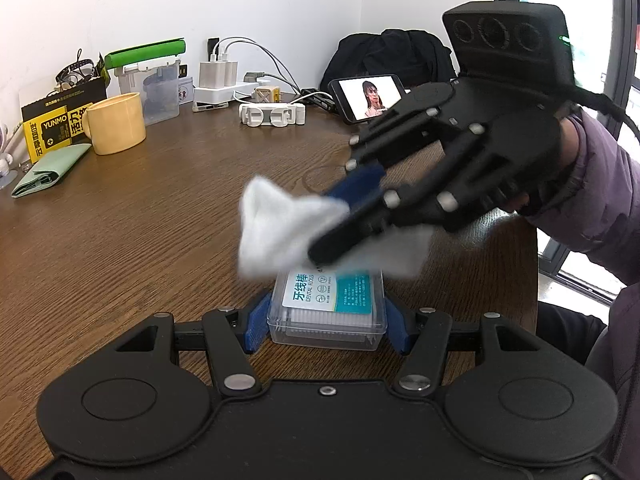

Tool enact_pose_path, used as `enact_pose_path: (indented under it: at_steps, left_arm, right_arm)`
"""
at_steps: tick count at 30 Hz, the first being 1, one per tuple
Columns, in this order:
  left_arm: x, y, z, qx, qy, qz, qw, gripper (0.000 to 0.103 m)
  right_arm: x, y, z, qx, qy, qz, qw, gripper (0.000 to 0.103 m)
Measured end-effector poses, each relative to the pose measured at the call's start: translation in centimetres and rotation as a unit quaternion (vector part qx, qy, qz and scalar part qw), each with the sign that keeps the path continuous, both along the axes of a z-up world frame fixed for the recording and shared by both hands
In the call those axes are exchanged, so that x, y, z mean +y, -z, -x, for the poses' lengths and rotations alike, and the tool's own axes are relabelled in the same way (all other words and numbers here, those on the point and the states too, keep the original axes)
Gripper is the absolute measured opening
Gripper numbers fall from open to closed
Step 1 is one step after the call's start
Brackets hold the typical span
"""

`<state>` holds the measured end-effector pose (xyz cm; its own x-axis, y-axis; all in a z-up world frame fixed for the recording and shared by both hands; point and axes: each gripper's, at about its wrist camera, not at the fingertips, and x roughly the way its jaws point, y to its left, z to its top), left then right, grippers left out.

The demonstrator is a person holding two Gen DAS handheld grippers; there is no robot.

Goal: Clean container
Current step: 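Sweep the tissue over the box label with the right gripper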

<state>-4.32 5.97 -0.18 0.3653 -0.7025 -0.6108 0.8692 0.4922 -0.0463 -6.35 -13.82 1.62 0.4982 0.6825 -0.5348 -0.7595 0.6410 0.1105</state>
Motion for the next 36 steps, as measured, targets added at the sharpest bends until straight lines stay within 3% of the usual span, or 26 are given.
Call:
enact_pose_path:
  at_steps: [6,12,17,24,31,36]
  left_arm:
    - [-0.1,0.0,0.0,-0.001,0.002,-0.001,1.0,0.057]
    - [-0.1,0.0,-0.1,0.001,0.002,0.001,1.0,0.057]
    - [-0.1,0.0,-0.1,0.0,0.002,0.0,1.0,0.057]
    - [-0.1,0.0,-0.1,0.0,0.002,0.0,1.0,0.057]
    - [-0.1,0.0,0.0,0.0,0.002,0.0,1.0,0.057]
    - [-0.1,0.0,0.1,-0.001,0.001,0.0,1.0,0.057]
  right_arm:
    - [0.4,-0.2,2.2,0.001,-0.043,0.005,0.999,0.02]
    - [-2.4,-0.4,1.6,0.004,0.009,0.02,1.0,0.02]
    - [-1.5,-0.2,0.0,0.001,0.022,0.012,1.0,0.02]
    - [-0.1,-0.1,1.6,0.007,-0.048,-0.001,0.999,0.02]
    - [-4.0,-0.2,1.2,0.009,0.026,0.014,1.0,0.02]
    - [-2.4,-0.1,-0.3,0.003,0.028,0.009,1.0,0.021]
